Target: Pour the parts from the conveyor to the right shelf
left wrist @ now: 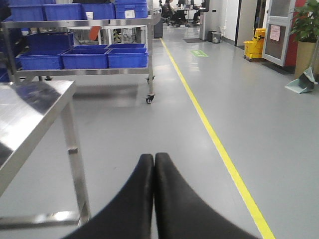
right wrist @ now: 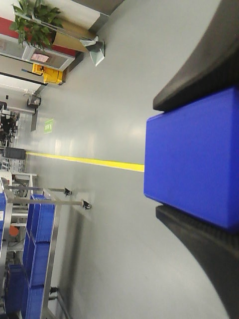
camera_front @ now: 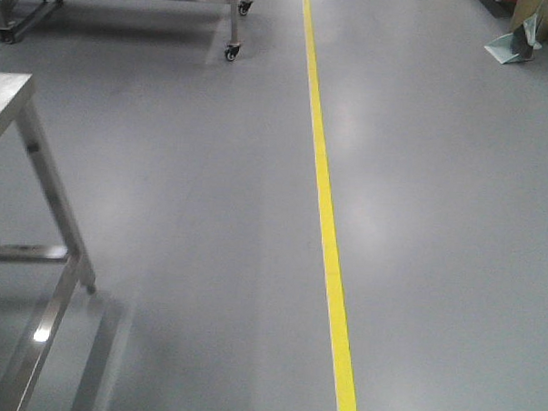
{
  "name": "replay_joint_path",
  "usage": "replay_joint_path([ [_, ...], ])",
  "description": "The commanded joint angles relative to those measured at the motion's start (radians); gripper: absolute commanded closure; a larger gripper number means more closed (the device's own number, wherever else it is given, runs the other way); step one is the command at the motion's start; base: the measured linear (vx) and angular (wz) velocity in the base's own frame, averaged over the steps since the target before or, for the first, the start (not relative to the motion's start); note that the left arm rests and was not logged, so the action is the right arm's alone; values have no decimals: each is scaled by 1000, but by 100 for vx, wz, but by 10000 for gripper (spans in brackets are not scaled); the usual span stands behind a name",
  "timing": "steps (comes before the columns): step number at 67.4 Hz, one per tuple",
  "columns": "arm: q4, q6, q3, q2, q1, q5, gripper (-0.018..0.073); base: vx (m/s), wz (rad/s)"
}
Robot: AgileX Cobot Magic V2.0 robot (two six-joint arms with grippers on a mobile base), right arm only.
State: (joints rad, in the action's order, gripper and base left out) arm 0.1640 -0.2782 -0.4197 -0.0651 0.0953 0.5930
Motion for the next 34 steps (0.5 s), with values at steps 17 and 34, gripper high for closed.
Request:
replay_joint_path([
  [17, 4, 1, -28, -14, -3, -80, 565, 76, -11],
  [34, 4, 1, -28, -15, -3, -80, 565, 77, -1],
])
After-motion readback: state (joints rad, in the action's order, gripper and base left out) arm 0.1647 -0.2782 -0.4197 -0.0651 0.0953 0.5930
